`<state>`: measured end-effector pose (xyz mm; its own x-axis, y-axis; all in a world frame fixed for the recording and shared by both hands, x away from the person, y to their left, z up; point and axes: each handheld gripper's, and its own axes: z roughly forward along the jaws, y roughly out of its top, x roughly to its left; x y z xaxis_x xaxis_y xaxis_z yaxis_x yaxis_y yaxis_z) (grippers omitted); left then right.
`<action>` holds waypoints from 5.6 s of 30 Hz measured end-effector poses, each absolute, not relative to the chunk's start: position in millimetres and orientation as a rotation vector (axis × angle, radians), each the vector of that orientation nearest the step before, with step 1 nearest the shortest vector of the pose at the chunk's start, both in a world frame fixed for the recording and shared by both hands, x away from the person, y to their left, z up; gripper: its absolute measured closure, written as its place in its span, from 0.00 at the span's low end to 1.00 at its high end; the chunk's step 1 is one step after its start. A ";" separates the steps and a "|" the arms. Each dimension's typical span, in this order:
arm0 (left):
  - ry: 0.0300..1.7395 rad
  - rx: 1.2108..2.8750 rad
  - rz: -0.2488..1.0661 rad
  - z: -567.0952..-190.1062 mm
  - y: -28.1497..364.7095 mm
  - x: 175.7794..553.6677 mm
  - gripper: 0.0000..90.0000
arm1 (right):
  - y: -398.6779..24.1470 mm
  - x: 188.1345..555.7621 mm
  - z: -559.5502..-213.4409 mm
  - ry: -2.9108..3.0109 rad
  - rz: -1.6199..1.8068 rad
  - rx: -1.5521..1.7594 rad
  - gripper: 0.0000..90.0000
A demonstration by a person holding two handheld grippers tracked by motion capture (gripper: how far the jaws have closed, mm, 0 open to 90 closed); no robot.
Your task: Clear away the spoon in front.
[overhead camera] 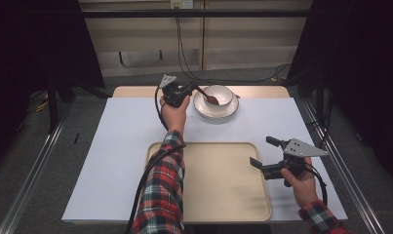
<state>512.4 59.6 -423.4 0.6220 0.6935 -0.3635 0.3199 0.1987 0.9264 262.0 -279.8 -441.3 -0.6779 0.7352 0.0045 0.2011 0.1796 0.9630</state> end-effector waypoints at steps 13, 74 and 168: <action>0.881 1.347 0.343 -389.1 70.2 512.0 0.93 | -279.8 262.7 -440.7 1.988 1.530 0.889 0.03; 0.726 1.543 0.081 -345.2 164.3 422.7 0.93 | -271.7 263.1 -445.3 2.028 1.506 0.859 0.03; 0.664 1.717 -0.206 -415.8 173.8 357.8 0.93 | -268.0 262.5 -448.3 2.068 1.498 0.837 0.03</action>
<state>357.8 173.8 -415.8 0.8197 0.3179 -0.4764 0.5317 -0.1134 0.8393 262.5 -268.0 -448.3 -0.7140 0.7001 -0.0080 0.2105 0.2256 0.9512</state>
